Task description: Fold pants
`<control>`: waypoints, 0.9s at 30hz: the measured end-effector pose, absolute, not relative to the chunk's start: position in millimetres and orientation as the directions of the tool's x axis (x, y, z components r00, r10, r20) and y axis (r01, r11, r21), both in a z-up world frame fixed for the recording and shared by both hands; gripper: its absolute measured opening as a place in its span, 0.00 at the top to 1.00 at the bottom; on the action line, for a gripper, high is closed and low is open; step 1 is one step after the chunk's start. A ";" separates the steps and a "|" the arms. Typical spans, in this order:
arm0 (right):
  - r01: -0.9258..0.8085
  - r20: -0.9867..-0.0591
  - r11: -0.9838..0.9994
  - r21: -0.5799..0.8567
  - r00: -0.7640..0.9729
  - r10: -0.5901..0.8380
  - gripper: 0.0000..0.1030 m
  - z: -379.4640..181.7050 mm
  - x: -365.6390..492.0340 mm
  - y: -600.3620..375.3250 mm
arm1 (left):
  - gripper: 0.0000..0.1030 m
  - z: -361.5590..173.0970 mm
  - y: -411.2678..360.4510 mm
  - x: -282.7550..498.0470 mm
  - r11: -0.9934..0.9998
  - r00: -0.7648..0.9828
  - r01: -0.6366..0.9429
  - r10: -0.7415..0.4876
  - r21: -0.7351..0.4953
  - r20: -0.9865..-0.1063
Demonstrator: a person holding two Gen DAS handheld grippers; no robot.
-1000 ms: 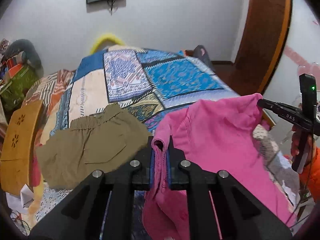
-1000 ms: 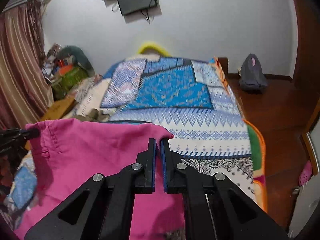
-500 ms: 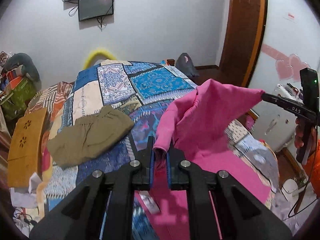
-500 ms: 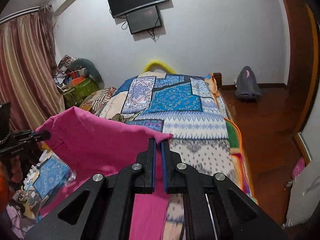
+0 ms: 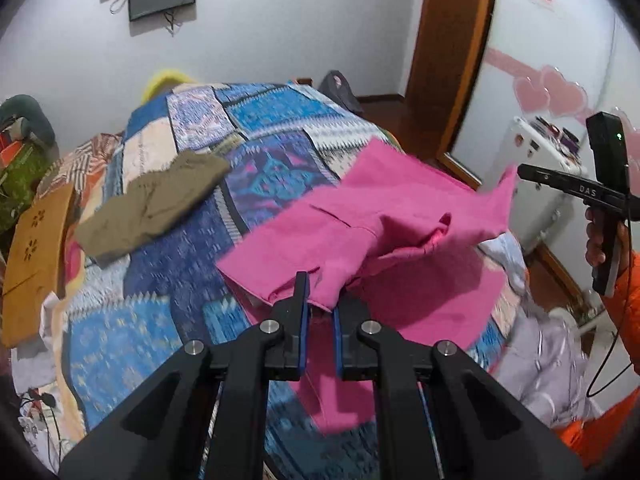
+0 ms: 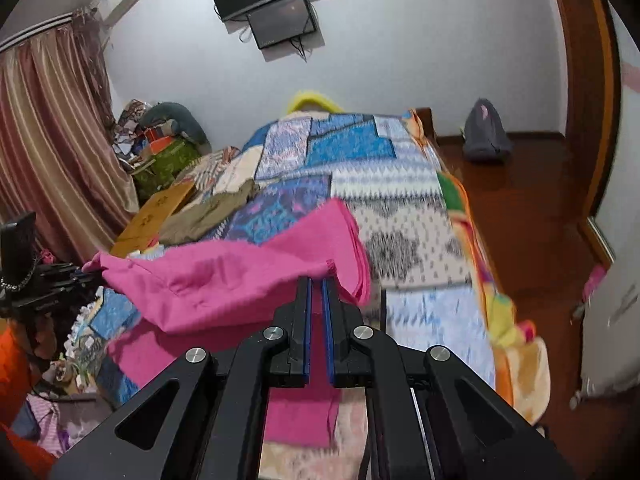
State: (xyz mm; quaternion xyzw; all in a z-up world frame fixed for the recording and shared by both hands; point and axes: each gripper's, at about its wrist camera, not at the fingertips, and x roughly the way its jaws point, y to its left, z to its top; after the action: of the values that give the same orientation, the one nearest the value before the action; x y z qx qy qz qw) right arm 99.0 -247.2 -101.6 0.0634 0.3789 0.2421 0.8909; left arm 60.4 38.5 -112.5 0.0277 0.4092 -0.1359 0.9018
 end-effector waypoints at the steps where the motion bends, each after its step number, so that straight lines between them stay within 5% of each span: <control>1: -0.375 -0.650 0.877 0.302 0.591 0.477 0.95 -105.5 94.4 -248.8 | 0.91 -115.7 38.0 55.9 0.961 0.624 0.272 -0.223 -0.060 -0.749; 17: -0.376 -0.720 0.898 0.227 0.557 0.415 0.94 -129.2 66.2 -226.1 | 0.86 -134.8 49.5 18.8 0.949 0.546 0.309 -0.230 -0.061 -0.806; 27: -0.448 -0.713 0.849 0.280 0.496 0.496 0.79 -137.4 75.7 -178.1 | 0.82 -102.2 73.8 24.2 0.974 0.610 0.222 -0.170 -0.040 -0.774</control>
State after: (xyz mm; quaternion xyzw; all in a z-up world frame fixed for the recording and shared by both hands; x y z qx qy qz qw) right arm 75.7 -178.1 -137.4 0.0287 0.4212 0.2730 0.8644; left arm 24.2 73.8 -102.2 0.0301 0.4278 -0.1093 0.8967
